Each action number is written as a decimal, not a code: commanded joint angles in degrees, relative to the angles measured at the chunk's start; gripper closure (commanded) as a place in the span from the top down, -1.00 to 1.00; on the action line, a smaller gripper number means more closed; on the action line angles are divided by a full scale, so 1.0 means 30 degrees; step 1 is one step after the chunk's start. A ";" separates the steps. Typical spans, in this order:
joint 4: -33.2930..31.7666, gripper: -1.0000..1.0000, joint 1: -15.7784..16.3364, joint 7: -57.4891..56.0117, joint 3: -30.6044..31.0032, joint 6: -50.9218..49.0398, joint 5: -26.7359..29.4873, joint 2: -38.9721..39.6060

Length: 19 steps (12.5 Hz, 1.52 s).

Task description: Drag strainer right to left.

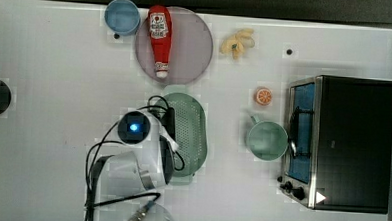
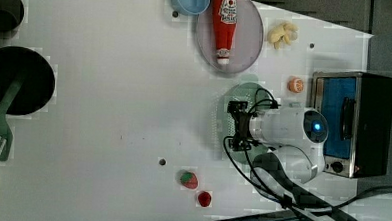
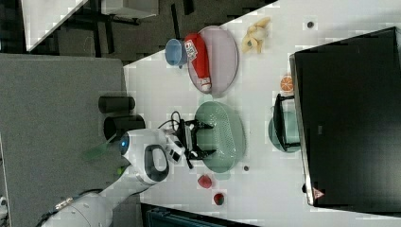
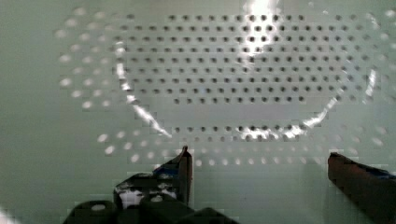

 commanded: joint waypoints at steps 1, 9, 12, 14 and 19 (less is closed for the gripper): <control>0.1288 1.00 0.1842 0.2806 0.0120 -0.0252 0.0489 0.0647; 0.4476 1.00 0.3944 0.5277 0.0773 -0.1206 0.0807 0.2650; 0.5668 1.00 0.4592 0.5283 0.0833 -0.1743 0.1905 0.3300; 0.6358 1.00 0.4962 0.5272 0.0942 -0.1944 0.2558 0.3697; 0.7795 1.00 0.5913 0.5312 0.0962 -0.2084 0.3630 0.4549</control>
